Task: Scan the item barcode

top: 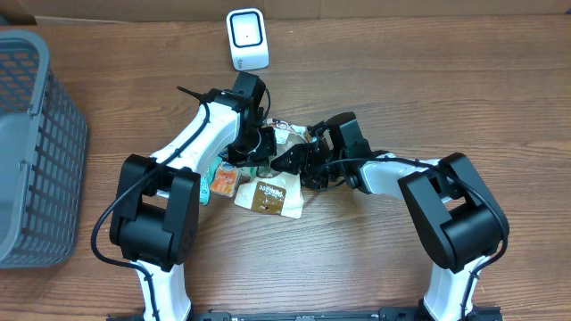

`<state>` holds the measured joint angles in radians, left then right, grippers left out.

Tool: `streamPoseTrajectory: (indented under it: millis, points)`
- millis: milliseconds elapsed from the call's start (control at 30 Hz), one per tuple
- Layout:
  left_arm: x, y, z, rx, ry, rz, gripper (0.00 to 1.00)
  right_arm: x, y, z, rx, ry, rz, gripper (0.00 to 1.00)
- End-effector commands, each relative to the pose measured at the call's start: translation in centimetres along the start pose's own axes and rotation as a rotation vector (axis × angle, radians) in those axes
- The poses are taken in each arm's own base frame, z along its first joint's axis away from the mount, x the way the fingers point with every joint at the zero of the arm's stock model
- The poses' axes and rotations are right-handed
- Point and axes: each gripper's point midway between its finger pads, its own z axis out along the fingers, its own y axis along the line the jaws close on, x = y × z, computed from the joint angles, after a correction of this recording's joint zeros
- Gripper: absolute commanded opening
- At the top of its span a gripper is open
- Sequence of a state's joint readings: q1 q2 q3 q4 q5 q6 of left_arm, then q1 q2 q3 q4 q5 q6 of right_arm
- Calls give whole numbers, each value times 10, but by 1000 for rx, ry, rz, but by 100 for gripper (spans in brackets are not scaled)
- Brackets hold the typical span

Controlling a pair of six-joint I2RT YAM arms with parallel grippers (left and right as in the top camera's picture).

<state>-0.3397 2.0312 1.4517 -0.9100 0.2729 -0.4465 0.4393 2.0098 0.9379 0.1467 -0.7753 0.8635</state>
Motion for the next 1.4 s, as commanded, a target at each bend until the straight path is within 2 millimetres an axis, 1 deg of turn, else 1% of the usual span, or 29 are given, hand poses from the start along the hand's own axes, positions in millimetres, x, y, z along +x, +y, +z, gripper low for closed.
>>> streamPoseTrajectory:
  millis: [0, 100, 167, 233, 333, 433, 500, 567, 633, 767, 867, 933, 1000, 1067, 1133, 1267, 1367]
  points:
    - [6, 2, 6, 0, 30, -21, 4, -3, -20, 5, 46, -35, 37, 46]
    - [7, 2, 6, -2, 33, -22, 4, -3, -20, 5, 45, -34, 37, 33]
    - [7, 2, 6, -2, 33, -22, 4, -2, -19, 5, 41, -31, 37, 20]
    - [7, 2, 6, -2, 33, -22, 4, -2, -18, 4, 32, -24, 37, 10]
    - [7, 2, 6, -2, 31, -21, 4, -2, -13, -2, -2, -4, 20, 4]
    - [2, 2, 2, -1, 19, -11, 4, -4, 1, -15, -57, 10, -51, 4]
    - [-1, 1, -7, 0, 16, -16, 4, -6, 9, -28, -71, 4, -87, 4]
    - [-6, -2, -22, 3, 9, -2, 4, -7, 17, -42, -74, -8, -126, 4]
    - [-13, -7, -44, 9, -7, 33, 4, -8, 27, -60, -69, -28, -175, 4]
    - [-23, -24, -96, 26, -57, 124, 4, -5, 42, -99, -54, -70, -247, 4]
    - [-26, -38, -140, 44, -118, 195, 4, -3, 49, -131, -40, -109, -283, 4]
    - [-27, -41, -166, 49, -156, 234, 4, 0, 52, -149, -30, -133, -291, 4]
    - [-28, -36, -189, 36, -182, 240, 4, 3, 54, -167, -16, -152, -301, 4]
    - [-28, -21, -210, 4, -199, 216, 4, 7, 55, -180, -3, -163, -316, 4]
    - [-27, 0, -228, -23, -208, 196, 4, 12, 53, -190, 16, -172, -320, 4]
    - [-27, 47, -252, -53, -208, 115, 4, 15, 41, -196, 102, -191, -300, 4]
    - [-33, 77, -263, -40, -232, 67, 4, 17, 45, -193, 92, -180, -316, 4]
